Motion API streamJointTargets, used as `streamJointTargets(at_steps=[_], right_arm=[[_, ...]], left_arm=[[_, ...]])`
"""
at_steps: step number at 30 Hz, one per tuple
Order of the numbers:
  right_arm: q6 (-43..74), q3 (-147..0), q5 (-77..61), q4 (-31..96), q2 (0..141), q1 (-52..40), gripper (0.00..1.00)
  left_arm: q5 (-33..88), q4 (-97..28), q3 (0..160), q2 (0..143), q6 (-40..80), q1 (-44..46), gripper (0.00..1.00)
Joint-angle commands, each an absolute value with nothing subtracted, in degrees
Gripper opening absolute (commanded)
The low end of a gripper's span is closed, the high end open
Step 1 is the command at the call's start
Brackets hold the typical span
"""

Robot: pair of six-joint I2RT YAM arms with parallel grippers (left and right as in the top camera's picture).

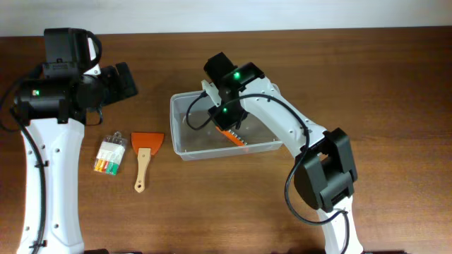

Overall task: Pack container
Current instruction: 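Release the socket rail and raise the right arm away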

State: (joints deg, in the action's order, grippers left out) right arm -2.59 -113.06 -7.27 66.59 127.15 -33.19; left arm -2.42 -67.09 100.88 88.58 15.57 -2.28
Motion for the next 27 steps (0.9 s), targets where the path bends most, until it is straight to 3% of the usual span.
streamJointTargets(at_steps=[1, 7, 15, 27], right_arm=[[-1.52, -113.95, -8.62, 66.35, 127.83, -35.38, 0.24], [-0.95, -113.95, -8.62, 64.01, 127.83, -38.81, 0.10], [0.78, -113.95, -8.62, 60.73, 127.83, -42.89, 0.04], [0.97, -113.95, -10.15, 57.65, 127.83, -43.48, 0.04]], left_arm=[[-2.83, -67.18, 101.14, 88.60, 15.09, -2.42, 0.99], [-2.83, -67.18, 101.14, 88.58, 15.09, -2.42, 0.99], [-2.83, -67.18, 101.14, 88.58, 15.09, -2.42, 0.99], [-2.83, -67.18, 101.14, 88.60, 15.09, -2.42, 0.99]])
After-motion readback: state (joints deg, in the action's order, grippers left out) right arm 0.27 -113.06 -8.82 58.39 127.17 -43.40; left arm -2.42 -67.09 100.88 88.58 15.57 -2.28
